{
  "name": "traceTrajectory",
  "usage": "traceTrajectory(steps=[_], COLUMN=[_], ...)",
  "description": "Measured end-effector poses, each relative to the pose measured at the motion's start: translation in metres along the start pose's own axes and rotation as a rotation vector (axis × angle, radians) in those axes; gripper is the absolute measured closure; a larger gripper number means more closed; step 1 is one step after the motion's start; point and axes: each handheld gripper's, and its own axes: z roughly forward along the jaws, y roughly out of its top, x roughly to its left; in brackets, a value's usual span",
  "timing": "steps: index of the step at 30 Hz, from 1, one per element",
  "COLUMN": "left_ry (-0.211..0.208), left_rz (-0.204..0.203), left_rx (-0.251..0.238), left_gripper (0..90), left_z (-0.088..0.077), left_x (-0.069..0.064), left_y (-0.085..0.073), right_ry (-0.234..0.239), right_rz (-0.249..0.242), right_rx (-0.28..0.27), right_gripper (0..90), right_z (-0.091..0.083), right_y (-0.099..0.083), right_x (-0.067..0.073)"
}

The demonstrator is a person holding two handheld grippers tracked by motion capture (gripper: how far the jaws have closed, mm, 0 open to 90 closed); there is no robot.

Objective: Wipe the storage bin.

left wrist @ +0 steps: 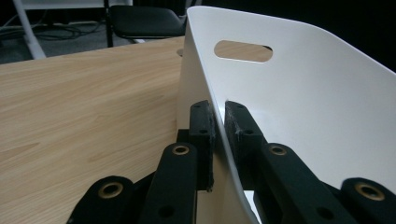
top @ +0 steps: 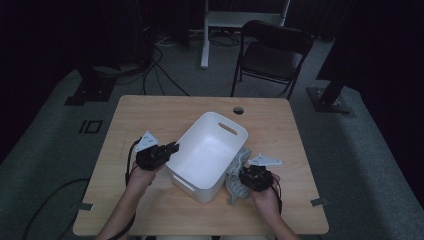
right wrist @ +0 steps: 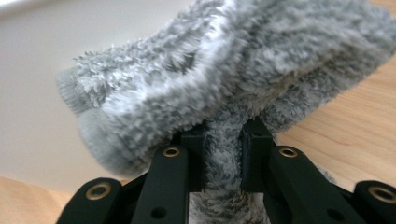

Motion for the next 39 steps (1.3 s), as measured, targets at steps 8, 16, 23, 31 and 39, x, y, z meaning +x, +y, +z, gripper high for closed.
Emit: traceTrajectory(steps=[8, 16, 23, 31, 39], left_ry=[0.011, 0.016, 0.027, 0.029, 0.029], left_rz=[0.004, -0.004, 0.001, 0.001, -0.012], left_rx=[0.008, 0.006, 0.007, 0.009, 0.004], left_gripper=[81.7, 81.7, 81.7, 81.6, 81.6], left_z=[0.0, 0.0, 0.0, -0.001, -0.001], left_x=[-0.001, -0.002, -0.003, -0.003, -0.003], left_y=[0.001, 0.0, 0.0, 0.0, 0.0], right_ry=[0.013, 0.022, 0.029, 0.072, 0.082], right_rz=[0.027, 0.031, 0.04, 0.032, 0.013], right_rx=[0.047, 0.067, 0.089, 0.032, 0.035], right_gripper=[76.2, 76.3, 76.4, 76.3, 76.4], right_z=[0.015, 0.019, 0.022, 0.005, 0.007], right_y=[-0.014, -0.015, -0.017, -0.008, -0.013], right_x=[0.0, -0.001, 0.002, 0.012, 0.017])
